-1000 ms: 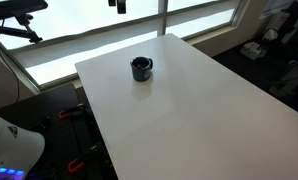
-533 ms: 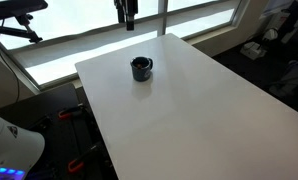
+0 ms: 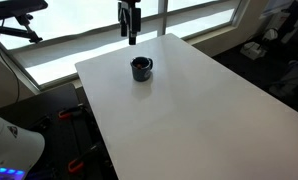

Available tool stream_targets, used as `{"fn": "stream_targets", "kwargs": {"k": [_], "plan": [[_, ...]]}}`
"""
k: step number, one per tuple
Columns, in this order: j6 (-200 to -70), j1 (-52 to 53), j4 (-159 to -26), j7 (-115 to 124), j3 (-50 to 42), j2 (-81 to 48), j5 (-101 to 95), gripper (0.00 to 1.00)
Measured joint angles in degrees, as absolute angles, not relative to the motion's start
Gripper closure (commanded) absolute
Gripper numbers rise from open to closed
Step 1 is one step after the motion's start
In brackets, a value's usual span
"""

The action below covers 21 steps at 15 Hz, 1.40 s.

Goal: Remove the marker from the cup and put it on the table

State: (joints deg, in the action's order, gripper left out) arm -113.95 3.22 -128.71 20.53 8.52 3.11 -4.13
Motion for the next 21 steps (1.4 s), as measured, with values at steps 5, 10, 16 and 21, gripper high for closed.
{"fn": "stream_targets", "kwargs": {"k": [5,10,16,21], "plan": [[-114.2,4.4,-125.0,20.5,8.5,-2.3,-3.8,0.00],[-114.3,5.1,-122.2,20.5,8.3,-5.7,-3.8,0.00],[-114.3,5.2,-122.2,20.5,8.1,-5.9,-3.8,0.00],[-116.7,6.0,-122.1,20.7,8.1,-9.0,-3.8,0.00]]}}
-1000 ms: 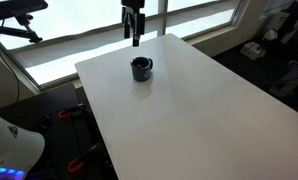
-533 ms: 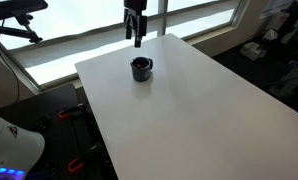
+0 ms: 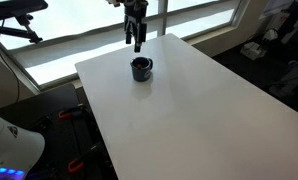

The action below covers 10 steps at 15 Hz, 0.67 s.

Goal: Remove the marker from the cup and put it on the table

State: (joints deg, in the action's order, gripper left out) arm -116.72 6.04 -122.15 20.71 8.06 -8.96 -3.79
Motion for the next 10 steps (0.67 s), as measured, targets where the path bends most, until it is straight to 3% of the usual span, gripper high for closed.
{"fn": "stream_targets", "kwargs": {"k": [10], "plan": [[-127.4,9.4,-117.7,26.9,4.9,-20.9,-5.6,0.00]]}}
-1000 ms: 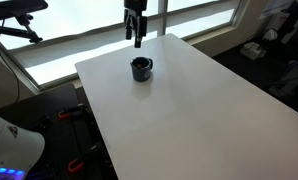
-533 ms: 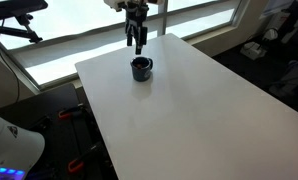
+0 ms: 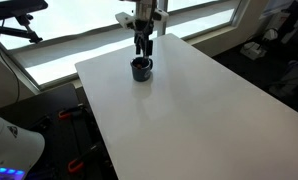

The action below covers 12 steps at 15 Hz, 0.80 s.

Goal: Remove the marker from the cup and put it on the table

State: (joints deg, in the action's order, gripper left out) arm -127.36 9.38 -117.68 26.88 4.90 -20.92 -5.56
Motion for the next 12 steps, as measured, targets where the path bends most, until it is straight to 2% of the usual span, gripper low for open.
{"fn": "stream_targets", "kwargs": {"k": [12], "plan": [[-125.8,12.3,-114.5,28.7,1.8,-25.5,-5.8,0.00]]}}
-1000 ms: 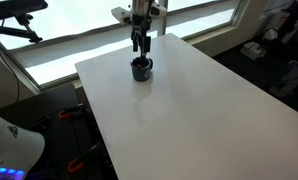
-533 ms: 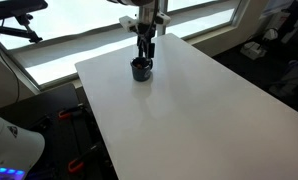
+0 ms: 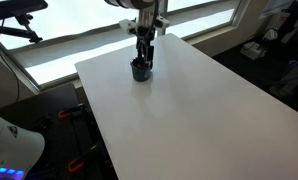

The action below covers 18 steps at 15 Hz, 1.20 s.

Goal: Remove the marker from the cup and put it on the table

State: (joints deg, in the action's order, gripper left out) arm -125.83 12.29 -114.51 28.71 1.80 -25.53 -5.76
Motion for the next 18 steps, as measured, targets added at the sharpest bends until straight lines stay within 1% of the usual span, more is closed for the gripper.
{"fn": "stream_targets", "kwargs": {"k": [1,2,5,9,10,11,13,18], "plan": [[-125.5,12.5,-114.5,28.7,1.8,-25.5,-5.8,0.25],[-125.2,12.7,-114.5,28.7,1.8,-25.5,-5.8,0.26],[-124.8,13.1,-114.8,28.7,1.8,-25.5,-5.8,0.51],[-124.4,13.3,-114.9,28.7,1.7,-25.5,-5.8,0.80],[-124.4,13.3,-114.9,28.7,1.6,-25.5,-5.8,0.89],[-124.4,13.3,-114.9,28.7,1.6,-25.5,-5.8,0.95],[-124.3,13.3,-114.8,28.7,1.5,-25.3,-5.8,0.93],[-124.2,13.3,-114.7,28.7,1.5,-24.8,-5.8,0.94]]}}
